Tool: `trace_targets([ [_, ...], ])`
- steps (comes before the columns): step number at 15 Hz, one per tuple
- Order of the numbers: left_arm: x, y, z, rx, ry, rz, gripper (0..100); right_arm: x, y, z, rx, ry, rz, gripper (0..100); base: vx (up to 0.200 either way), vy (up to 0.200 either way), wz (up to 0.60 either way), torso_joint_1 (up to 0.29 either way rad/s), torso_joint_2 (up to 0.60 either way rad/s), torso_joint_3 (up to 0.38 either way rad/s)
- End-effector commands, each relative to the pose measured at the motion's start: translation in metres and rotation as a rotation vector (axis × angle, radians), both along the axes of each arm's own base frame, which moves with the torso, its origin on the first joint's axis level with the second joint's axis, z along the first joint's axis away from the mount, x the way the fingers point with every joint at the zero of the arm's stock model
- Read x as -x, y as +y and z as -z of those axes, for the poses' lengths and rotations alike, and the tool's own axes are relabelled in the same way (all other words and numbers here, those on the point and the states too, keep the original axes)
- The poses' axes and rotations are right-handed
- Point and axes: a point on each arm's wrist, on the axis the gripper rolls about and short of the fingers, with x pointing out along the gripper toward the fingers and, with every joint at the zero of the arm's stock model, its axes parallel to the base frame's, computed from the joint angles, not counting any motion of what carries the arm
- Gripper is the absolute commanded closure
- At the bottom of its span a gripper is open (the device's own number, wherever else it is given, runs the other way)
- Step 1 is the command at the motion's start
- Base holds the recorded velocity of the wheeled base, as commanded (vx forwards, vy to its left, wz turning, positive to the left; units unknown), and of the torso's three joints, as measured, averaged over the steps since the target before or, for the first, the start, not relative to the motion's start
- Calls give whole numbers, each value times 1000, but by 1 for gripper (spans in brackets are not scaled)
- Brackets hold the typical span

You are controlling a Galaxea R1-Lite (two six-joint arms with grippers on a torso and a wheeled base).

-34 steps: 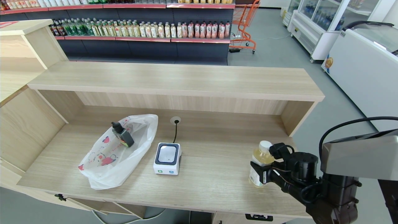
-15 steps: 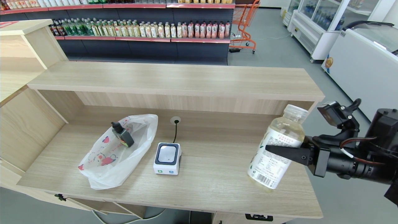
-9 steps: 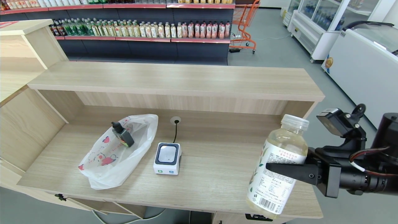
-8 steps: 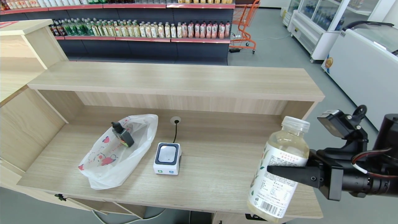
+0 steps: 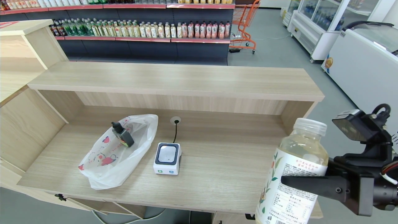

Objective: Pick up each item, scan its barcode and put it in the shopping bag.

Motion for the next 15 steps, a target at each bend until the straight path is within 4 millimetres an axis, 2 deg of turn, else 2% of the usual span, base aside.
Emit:
trace_targets([
  [1, 0, 0, 0, 0, 0, -2, 0, 5, -1, -3, -8, -18, -3, 100, 0, 0, 0, 0, 0, 0],
  [13, 0, 0, 0, 0, 0, 0, 0, 8, -4, -4, -10, -33, 6, 100, 0, 0, 0, 0, 0, 0],
  [15, 0, 0, 0, 0, 0, 0, 0, 9, -6, -5, -1, -80, 23, 100, 0, 0, 0, 0, 0, 0],
])
